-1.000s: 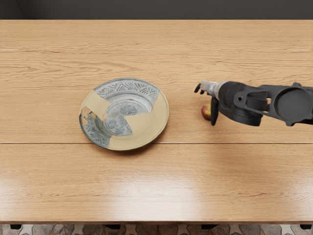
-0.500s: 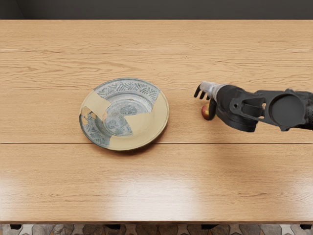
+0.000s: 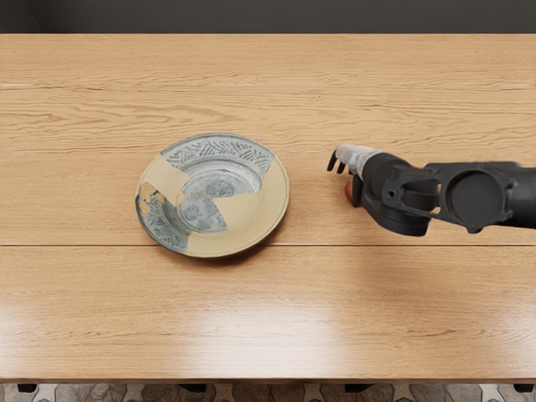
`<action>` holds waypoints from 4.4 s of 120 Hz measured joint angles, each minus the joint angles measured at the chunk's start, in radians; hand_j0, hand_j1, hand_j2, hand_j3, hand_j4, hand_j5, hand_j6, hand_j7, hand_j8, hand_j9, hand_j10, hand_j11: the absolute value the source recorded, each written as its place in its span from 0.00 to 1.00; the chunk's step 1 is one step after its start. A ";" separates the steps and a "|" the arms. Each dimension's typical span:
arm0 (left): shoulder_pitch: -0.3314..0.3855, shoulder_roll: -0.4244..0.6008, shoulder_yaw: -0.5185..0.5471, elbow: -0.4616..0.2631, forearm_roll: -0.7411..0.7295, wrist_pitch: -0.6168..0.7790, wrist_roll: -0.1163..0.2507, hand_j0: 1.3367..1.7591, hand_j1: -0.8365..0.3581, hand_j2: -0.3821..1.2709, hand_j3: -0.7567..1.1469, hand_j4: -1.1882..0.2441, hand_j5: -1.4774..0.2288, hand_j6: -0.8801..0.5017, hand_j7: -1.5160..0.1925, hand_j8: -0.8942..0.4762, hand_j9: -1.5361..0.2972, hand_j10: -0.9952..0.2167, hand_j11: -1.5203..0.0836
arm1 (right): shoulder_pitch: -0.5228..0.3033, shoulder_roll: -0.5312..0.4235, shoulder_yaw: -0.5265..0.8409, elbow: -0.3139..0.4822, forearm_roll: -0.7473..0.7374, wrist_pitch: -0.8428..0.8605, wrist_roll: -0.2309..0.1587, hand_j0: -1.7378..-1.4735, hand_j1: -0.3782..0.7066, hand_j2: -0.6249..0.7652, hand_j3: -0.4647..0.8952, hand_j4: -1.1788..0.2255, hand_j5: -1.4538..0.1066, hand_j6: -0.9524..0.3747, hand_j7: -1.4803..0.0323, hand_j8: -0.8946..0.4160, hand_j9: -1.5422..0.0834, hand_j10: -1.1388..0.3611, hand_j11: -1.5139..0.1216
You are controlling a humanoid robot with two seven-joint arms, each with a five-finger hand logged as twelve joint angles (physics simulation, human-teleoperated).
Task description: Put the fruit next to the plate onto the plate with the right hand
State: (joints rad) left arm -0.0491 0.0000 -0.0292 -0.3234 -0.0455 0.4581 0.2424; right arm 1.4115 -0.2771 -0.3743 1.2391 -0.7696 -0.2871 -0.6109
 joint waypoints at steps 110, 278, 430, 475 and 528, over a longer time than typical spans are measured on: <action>0.000 0.000 0.000 0.000 0.000 0.000 0.000 0.76 0.99 0.23 0.40 0.83 0.87 0.64 0.89 0.65 0.84 0.82 0.95 | 0.022 -0.017 -0.051 0.081 0.001 -0.061 0.000 0.30 0.44 0.40 0.34 0.57 0.62 0.44 0.66 0.40 0.65 0.51 0.63; 0.000 0.000 0.000 0.000 0.000 0.000 0.000 0.76 0.99 0.23 0.40 0.83 0.87 0.64 0.89 0.65 0.84 0.82 0.95 | 0.012 -0.024 -0.090 0.076 0.004 -0.097 -0.001 0.32 0.58 0.51 0.34 0.40 0.42 0.36 0.46 0.37 0.46 0.38 0.44; 0.000 0.000 0.000 0.000 0.000 0.000 0.000 0.76 0.99 0.23 0.40 0.83 0.87 0.64 0.89 0.65 0.84 0.82 0.95 | 0.200 0.276 0.008 -0.108 0.042 -0.092 0.000 0.32 0.56 0.48 0.34 0.39 0.37 0.35 0.42 0.38 0.40 0.40 0.38; 0.000 0.000 0.000 0.000 0.000 0.000 0.000 0.76 0.99 0.23 0.40 0.83 0.87 0.64 0.89 0.65 0.84 0.82 0.95 | 0.143 0.277 0.014 -0.124 0.009 -0.092 0.000 0.32 0.56 0.49 0.34 0.38 0.37 0.35 0.42 0.38 0.40 0.40 0.38; 0.000 0.000 0.000 0.000 0.000 0.000 0.000 0.76 0.99 0.23 0.40 0.83 0.87 0.64 0.89 0.65 0.84 0.82 0.95 | 0.091 0.277 0.033 -0.131 0.006 -0.094 0.000 0.31 0.32 0.47 0.34 0.60 0.63 0.51 0.68 0.51 0.66 0.56 0.63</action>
State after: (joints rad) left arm -0.0491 0.0000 -0.0292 -0.3235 -0.0451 0.4579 0.2424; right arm 1.5021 0.0000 -0.3410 1.1079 -0.7632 -0.3809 -0.6109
